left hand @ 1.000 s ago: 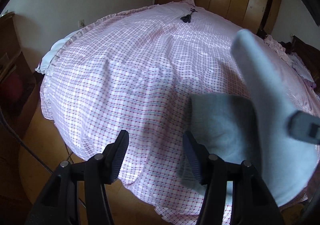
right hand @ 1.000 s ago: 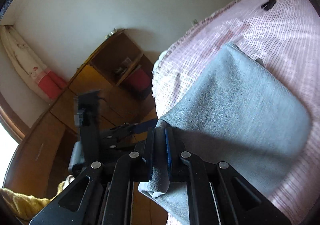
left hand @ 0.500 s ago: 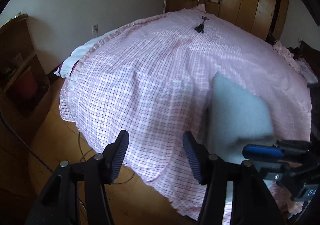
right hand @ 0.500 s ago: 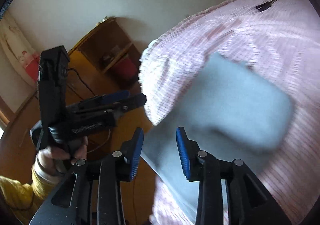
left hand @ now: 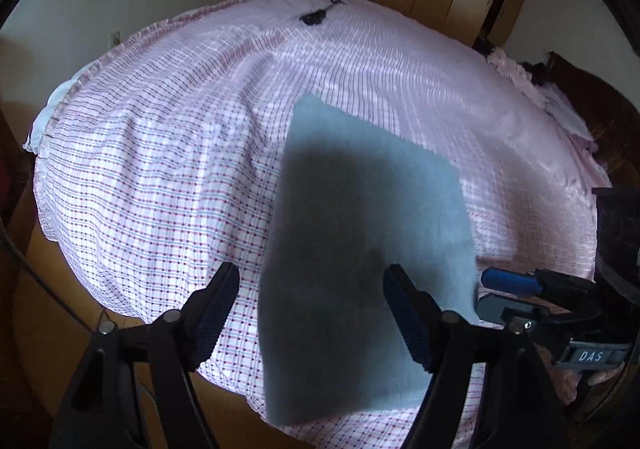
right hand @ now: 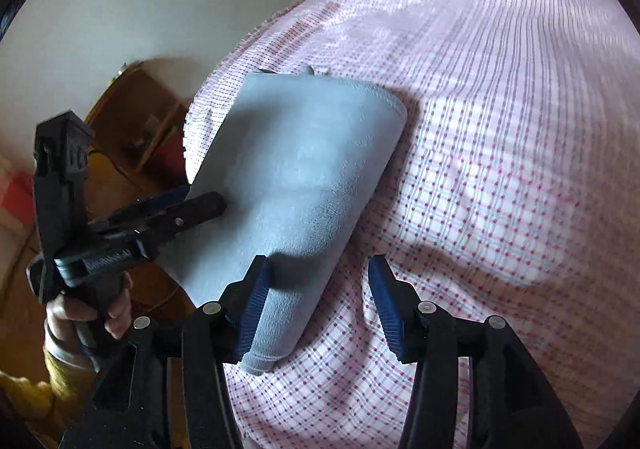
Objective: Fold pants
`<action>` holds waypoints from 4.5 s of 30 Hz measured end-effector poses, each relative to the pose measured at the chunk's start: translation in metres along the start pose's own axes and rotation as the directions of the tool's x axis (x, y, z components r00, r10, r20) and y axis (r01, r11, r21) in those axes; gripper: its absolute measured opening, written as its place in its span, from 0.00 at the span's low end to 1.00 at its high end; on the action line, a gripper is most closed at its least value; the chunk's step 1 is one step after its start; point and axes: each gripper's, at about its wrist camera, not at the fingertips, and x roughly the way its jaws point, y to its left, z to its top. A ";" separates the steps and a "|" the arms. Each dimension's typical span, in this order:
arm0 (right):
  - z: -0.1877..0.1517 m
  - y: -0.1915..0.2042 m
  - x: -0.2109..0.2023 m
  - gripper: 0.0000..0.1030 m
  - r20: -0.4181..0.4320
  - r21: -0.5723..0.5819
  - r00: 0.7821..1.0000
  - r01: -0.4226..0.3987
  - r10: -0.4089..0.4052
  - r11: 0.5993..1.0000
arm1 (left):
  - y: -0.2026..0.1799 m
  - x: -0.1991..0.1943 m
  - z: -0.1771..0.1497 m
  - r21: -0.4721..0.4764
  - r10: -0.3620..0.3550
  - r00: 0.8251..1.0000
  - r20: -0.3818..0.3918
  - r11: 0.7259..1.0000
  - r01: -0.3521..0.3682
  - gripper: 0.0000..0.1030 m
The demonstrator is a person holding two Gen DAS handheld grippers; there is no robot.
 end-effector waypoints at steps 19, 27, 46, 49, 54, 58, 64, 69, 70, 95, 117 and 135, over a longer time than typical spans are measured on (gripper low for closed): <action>0.006 -0.009 0.044 0.48 -0.038 0.057 0.998 -0.056 0.059 0.997 | 0.010 0.037 0.000 -0.021 -0.008 0.998 -0.064 1.000 0.006 0.76; 0.000 -0.018 0.057 0.57 -0.028 0.073 0.994 -0.107 0.109 0.992 | 0.016 0.051 0.002 -0.043 -0.045 0.996 -0.076 0.998 0.042 0.77; 0.020 0.022 0.043 0.20 0.041 -0.024 0.998 -0.049 0.050 0.999 | 0.044 0.068 -0.017 -0.210 -0.262 0.965 0.010 0.943 0.259 0.66; 0.021 0.030 0.029 0.18 0.060 -0.056 0.998 -0.032 0.036 0.998 | 0.054 0.059 -0.024 -0.241 -0.280 0.959 0.034 0.929 0.280 0.60; 0.018 0.040 -0.004 0.16 0.096 -0.086 0.992 -0.074 0.082 0.994 | 0.066 0.039 -0.032 -0.281 -0.311 0.947 0.079 0.905 0.321 0.47; 0.014 0.051 -0.037 0.16 0.132 -0.144 0.987 -0.071 0.091 0.987 | 0.057 0.008 -0.037 -0.255 -0.335 0.934 0.121 0.899 0.355 0.41; 0.006 0.044 -0.090 0.16 0.193 -0.143 0.976 -0.072 0.099 0.987 | 0.022 -0.027 -0.037 -0.192 -0.364 0.916 0.171 0.899 0.393 0.41; -0.003 0.031 -0.132 0.16 0.263 -0.114 0.962 -0.043 0.072 0.993 | -0.030 -0.043 -0.026 -0.115 -0.389 0.900 0.194 0.903 0.415 0.41; -0.007 0.026 -0.142 0.16 0.281 -0.111 0.958 -0.032 0.063 0.993 | -0.039 -0.043 -0.023 -0.105 -0.393 0.899 0.195 0.902 0.418 0.41; -0.004 -0.141 -0.262 0.16 0.450 0.021 0.892 0.031 -0.037 0.999 | -0.270 -0.002 0.033 0.174 -0.436 0.895 0.096 0.893 0.416 0.42; -0.005 -0.289 -0.234 0.31 0.304 0.245 0.906 0.224 -0.295 0.943 | -0.349 0.141 0.051 0.328 -0.382 0.923 -0.050 0.867 0.376 0.44; -0.058 -0.224 -0.262 0.31 0.342 0.318 0.832 0.334 -0.436 0.887 | -0.305 0.102 0.015 0.324 -0.268 0.963 -0.019 0.910 0.260 0.49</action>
